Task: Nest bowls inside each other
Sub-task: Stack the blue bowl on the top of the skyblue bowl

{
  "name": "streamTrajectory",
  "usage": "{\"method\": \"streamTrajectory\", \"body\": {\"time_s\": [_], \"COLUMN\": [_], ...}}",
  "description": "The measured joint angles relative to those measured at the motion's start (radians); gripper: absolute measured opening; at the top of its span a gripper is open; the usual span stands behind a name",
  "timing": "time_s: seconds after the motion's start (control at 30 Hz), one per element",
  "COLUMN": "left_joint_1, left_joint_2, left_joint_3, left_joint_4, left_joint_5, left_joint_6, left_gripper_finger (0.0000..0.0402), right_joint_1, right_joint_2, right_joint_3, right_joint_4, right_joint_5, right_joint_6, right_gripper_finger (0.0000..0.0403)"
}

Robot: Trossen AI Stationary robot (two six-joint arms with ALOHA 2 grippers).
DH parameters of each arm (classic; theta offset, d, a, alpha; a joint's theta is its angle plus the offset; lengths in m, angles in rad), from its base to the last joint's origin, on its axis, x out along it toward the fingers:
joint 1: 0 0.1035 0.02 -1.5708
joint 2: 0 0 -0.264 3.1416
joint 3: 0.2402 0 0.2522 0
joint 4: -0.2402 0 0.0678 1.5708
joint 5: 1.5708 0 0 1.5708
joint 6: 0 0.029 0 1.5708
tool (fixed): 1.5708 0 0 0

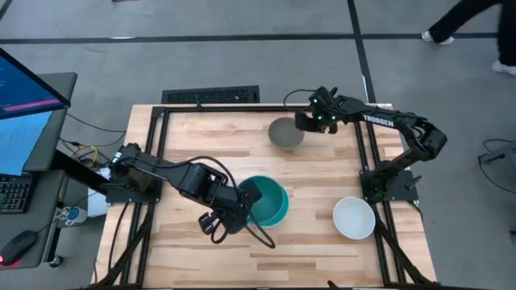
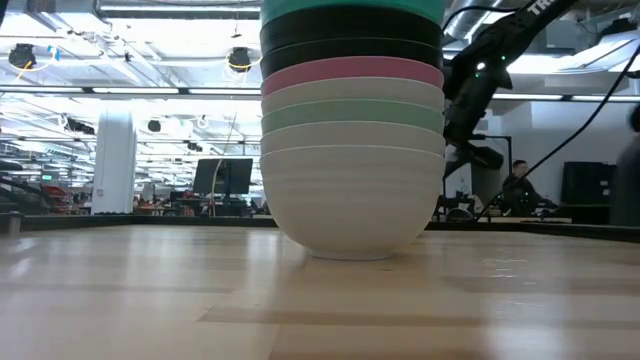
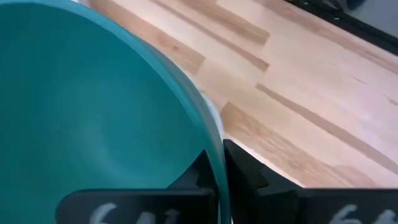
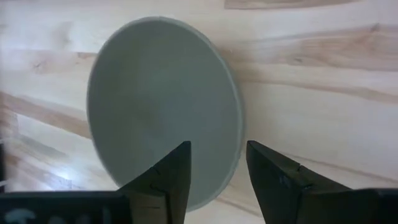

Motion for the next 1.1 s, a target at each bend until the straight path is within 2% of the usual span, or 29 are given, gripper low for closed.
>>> {"method": "streamTrajectory", "body": {"time_s": [0.2, 0.37, 0.53, 0.87, 1.0, 1.1], "left_joint_1": [0.025, 0.055, 0.065, 0.100, 0.113, 0.109], "left_joint_2": [0.025, 0.087, 0.106, 0.106, 0.107, 0.107], "left_joint_3": [0.001, 0.000, 0.000, -0.001, -0.037, -0.043], "left_joint_4": [0.063, 0.037, 0.041, -0.006, 0.015, 0.015], "left_joint_5": [-0.001, 0.009, -0.075, -0.021, -0.006, -0.021], "left_joint_6": [0.032, 0.018, 0.016, -0.100, -0.135, -0.161], "left_gripper_finger": [0.0000, 0.0000, 0.0000, 0.0000, 0.0000, 0.0000], "right_joint_1": [0.013, 0.025, 0.025, 0.016, 0.017, 0.019], "right_joint_2": [-0.001, -0.001, -0.002, -0.002, -0.002, -0.002], "right_joint_3": [0.000, 0.000, 0.000, 0.000, 0.000, 0.000], "right_joint_4": [0.007, 0.008, 0.006, 0.007, 0.002, -0.022], "right_joint_5": [0.000, 0.003, 0.002, 0.000, 0.002, 0.003], "right_joint_6": [0.026, 0.024, 0.003, -0.023, -0.025, -0.023], "right_gripper_finger": [0.0177, 0.0177, 0.0177, 0.0177, 0.0177, 0.0177]}}
